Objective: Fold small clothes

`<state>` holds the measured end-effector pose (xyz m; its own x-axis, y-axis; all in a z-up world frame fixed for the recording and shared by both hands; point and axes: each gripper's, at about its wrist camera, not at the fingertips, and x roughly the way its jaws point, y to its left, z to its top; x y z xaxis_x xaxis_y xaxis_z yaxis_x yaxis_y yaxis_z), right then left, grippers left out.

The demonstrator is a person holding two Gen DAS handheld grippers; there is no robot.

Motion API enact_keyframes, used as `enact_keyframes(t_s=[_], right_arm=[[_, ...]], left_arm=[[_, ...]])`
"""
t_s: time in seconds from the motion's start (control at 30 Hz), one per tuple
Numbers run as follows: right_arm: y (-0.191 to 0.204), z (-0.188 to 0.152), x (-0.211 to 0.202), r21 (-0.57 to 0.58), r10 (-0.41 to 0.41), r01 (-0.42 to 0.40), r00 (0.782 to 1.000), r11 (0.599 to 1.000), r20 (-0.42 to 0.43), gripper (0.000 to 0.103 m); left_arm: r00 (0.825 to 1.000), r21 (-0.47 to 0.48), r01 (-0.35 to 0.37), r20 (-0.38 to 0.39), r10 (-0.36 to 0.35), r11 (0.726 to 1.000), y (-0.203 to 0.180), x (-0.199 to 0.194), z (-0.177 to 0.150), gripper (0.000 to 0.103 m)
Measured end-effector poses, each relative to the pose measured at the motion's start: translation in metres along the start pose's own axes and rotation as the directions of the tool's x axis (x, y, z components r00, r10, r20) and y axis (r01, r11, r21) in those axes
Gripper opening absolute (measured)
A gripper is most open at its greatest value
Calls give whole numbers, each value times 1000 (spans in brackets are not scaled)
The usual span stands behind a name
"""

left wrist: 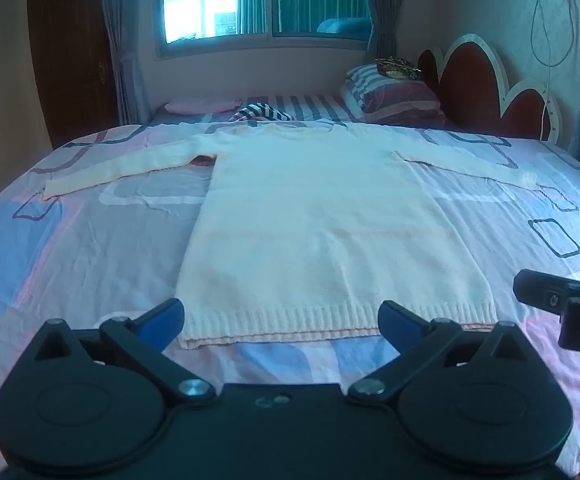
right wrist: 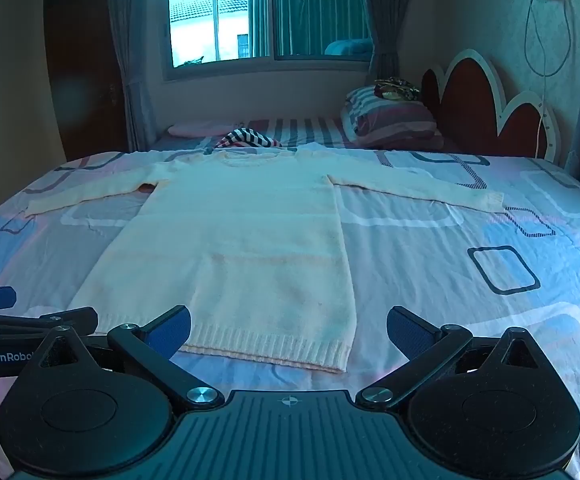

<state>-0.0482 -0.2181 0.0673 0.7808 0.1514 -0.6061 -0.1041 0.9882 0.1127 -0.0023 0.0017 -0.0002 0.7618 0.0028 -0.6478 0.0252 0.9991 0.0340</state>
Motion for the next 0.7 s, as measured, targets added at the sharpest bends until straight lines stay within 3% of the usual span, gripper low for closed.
enact_keyframes(t_s=[0.7], right_arm=[[1, 7, 3, -2, -6, 6, 1000, 1000, -2, 103]], left_arm=[[1000, -2, 2, 2, -2, 1000, 2, 3, 2, 102]])
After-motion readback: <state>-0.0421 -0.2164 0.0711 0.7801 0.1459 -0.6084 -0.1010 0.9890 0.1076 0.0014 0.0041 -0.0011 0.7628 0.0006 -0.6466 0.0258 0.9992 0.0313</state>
